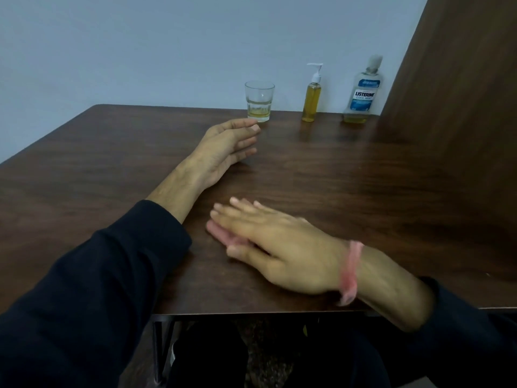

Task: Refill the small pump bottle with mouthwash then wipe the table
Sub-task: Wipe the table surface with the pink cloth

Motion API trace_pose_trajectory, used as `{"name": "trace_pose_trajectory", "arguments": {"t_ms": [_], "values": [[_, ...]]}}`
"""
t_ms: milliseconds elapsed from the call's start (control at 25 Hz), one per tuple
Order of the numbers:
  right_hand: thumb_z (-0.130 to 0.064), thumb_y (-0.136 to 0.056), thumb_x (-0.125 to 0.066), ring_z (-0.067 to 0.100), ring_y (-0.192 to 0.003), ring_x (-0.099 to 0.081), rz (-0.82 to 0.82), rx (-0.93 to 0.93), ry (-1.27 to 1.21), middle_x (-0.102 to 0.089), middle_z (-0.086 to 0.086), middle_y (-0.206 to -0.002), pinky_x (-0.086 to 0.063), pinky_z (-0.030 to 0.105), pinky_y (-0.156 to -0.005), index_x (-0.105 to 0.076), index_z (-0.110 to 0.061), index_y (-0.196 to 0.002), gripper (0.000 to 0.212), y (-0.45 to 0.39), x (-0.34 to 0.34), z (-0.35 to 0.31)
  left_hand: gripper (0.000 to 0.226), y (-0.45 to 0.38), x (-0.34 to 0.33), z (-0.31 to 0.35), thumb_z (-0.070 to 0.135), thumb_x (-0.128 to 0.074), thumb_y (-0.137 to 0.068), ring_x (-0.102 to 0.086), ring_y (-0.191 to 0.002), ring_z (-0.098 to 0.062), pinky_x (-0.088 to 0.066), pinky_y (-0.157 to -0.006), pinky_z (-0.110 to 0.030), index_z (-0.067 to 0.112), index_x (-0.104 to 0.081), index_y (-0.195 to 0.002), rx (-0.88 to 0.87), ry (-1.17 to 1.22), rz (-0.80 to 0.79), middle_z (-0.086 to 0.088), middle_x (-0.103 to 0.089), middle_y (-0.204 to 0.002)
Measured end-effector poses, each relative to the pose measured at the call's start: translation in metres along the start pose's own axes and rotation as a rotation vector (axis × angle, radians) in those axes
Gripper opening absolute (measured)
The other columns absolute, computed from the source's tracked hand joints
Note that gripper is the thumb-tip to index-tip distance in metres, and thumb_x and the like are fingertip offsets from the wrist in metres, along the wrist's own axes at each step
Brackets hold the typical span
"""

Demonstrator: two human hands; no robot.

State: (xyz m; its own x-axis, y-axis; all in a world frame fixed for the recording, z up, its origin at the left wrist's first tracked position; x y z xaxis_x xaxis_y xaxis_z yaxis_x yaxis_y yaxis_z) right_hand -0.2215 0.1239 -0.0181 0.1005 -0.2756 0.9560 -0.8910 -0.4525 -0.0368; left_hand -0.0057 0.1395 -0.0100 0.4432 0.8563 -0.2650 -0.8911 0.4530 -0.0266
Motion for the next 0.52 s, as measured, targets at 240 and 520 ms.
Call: {"name": "trace_pose_trajectory", "arguments": {"t_ms": [240,520], "values": [[-0.046,-0.110,-0.038,-0.020,-0.159,-0.006,-0.062,-0.162,-0.103,-0.022,-0.032,-0.174,-0.003,0.013,-0.133,-0.032,-0.044,-0.168,0.058,0.055,0.039,0.083,0.019,-0.004,0.005,-0.003,0.017,-0.081,-0.105,-0.077,-0.122,-0.015,-0.069,-0.088,-0.026,0.018,-0.081,-0.123,0.025,0.065,0.021,-0.002,-0.085,-0.127],[-0.048,-0.118,-0.032,0.015,-0.171,-0.002,0.044,-0.539,-0.115,-0.013,-0.010,-0.183,0.000,0.038,-0.136,-0.022,-0.034,-0.174,0.058,-0.035,0.069,0.178,0.018,-0.004,0.004,0.001,0.018,-0.083,-0.103,-0.076,-0.125,-0.015,-0.068,-0.092,-0.028,0.020,-0.082,-0.121,0.002,0.056,0.062,0.003,-0.085,-0.118]]}}
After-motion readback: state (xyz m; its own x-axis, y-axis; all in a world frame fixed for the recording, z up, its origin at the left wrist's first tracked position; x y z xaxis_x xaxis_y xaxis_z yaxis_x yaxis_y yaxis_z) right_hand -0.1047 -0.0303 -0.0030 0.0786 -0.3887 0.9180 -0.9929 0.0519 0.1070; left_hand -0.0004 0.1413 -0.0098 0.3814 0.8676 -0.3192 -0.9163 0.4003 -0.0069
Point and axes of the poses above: each hand's wrist, its own y-axis away from the middle knuckle, its own x-axis out of the back of the hand, z = x × y, the point moved 10 cm from there along -y, towards the middle knuckle
